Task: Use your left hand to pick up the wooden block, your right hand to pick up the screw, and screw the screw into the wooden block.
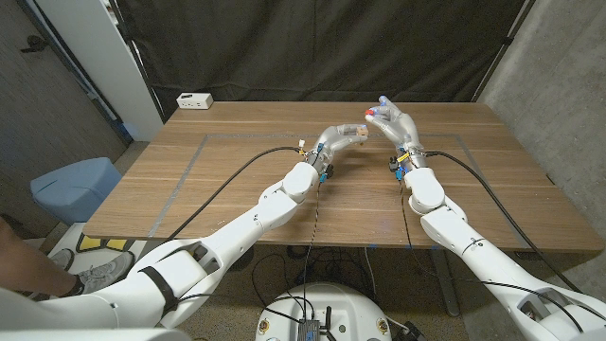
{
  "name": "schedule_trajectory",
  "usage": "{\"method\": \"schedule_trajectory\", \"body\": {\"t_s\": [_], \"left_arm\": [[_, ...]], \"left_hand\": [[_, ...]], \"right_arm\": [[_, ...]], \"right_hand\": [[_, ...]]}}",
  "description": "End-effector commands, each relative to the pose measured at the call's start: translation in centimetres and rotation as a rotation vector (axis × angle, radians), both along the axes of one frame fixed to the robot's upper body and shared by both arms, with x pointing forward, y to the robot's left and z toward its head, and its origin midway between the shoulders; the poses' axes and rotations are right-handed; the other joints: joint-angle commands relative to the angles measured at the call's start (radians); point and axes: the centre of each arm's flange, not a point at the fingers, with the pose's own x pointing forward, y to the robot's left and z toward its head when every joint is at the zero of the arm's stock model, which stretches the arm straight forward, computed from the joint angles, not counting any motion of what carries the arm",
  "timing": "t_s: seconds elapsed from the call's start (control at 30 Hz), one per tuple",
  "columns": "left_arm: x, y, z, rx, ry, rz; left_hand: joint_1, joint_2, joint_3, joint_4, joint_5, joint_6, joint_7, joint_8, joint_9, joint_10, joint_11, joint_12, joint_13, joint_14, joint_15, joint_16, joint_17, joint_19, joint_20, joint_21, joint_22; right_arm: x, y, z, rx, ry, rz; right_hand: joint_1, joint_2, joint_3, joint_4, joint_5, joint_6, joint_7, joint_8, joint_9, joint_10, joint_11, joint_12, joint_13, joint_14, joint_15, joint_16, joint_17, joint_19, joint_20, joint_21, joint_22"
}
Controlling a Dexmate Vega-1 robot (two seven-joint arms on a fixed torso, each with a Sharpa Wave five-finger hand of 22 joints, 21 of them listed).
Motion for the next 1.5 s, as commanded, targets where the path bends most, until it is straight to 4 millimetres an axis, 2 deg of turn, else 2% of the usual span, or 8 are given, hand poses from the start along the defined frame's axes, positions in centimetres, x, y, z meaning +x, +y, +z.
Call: {"method": "schedule_trajectory", "body": {"t_s": [0.03, 1.5], "left_arm": [[-0.1, -0.1, -0.1, 0.003, -0.003, 0.002], [-0.8, -0.5, -0.3, 0.014, -0.014, 0.004]], "left_hand": [[-0.002, 0.011, -0.001, 0.005, 0.004, 0.042, 0.010, 0.009, 0.005, 0.006, 0.000, 0.005, 0.069, 0.006, -0.101, 0.003, 0.002, 0.007, 0.002, 0.007, 0.001], [0.002, 0.014, -0.003, 0.003, 0.005, 0.043, 0.011, 0.009, 0.005, 0.009, 0.000, 0.001, 0.074, 0.008, -0.101, 0.003, 0.001, 0.007, 0.004, 0.007, 0.001]], "right_arm": [[0.0, 0.0, -0.3, 0.006, 0.014, 0.004], [-0.3, 0.4, -1.4, 0.033, 0.029, 0.008]], "right_hand": [[-0.011, 0.000, -0.004, 0.000, 0.008, 0.001, 0.001, 0.002, 0.000, 0.004, 0.005, 0.006, 0.003, -0.002, -0.069, 0.003, 0.004, -0.004, -0.066, 0.000, 0.003], [-0.017, 0.005, -0.014, -0.002, 0.012, 0.005, 0.002, 0.012, -0.009, 0.007, 0.011, 0.008, 0.002, -0.001, -0.066, 0.005, 0.003, -0.004, -0.063, 0.002, 0.003]]}}
